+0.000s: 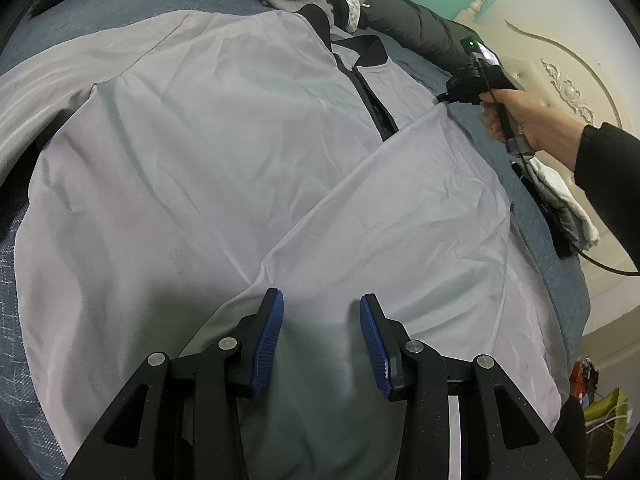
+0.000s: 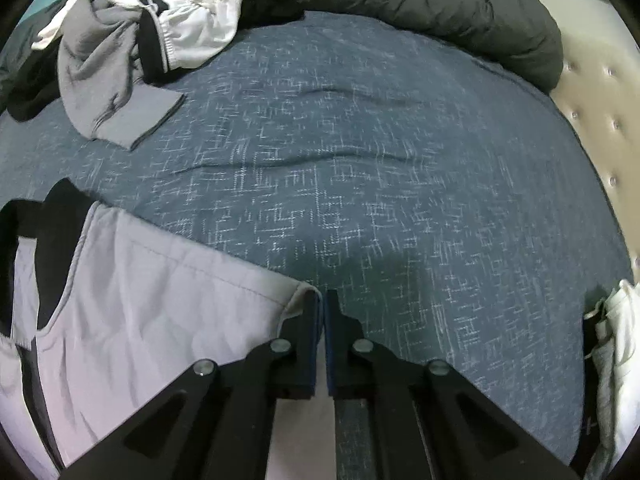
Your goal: Fold clothes
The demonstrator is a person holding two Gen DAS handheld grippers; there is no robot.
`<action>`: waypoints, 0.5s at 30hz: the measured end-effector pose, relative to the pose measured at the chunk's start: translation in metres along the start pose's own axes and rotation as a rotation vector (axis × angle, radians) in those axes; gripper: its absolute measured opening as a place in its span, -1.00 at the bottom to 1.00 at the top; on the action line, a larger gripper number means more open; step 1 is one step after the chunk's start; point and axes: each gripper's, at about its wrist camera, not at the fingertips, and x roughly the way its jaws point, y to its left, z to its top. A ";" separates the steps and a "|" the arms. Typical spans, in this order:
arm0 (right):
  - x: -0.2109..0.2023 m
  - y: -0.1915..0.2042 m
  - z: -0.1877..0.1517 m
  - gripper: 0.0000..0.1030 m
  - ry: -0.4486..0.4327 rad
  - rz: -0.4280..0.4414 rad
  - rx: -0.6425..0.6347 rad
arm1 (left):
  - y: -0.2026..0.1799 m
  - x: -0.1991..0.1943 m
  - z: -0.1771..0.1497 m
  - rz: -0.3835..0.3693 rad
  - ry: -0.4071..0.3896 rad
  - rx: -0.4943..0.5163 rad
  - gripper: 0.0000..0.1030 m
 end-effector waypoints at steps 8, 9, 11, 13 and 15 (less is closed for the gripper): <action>-0.031 -0.045 0.006 -0.95 -0.148 0.132 0.163 | -0.001 -0.001 -0.001 0.003 0.001 0.000 -0.17; -0.035 -0.049 0.003 -0.95 -0.155 0.165 0.170 | -0.001 -0.001 -0.001 0.003 0.001 -0.001 -0.17; -0.042 -0.053 -0.004 -0.95 -0.159 0.218 0.156 | -0.001 -0.001 -0.002 0.002 0.000 -0.002 -0.17; -0.041 -0.049 -0.014 -0.95 -0.139 0.251 0.130 | -0.001 -0.001 -0.002 0.000 0.000 -0.004 -0.17; -0.036 -0.043 -0.025 -0.95 -0.115 0.280 0.099 | -0.001 0.000 -0.002 0.002 -0.001 -0.003 -0.17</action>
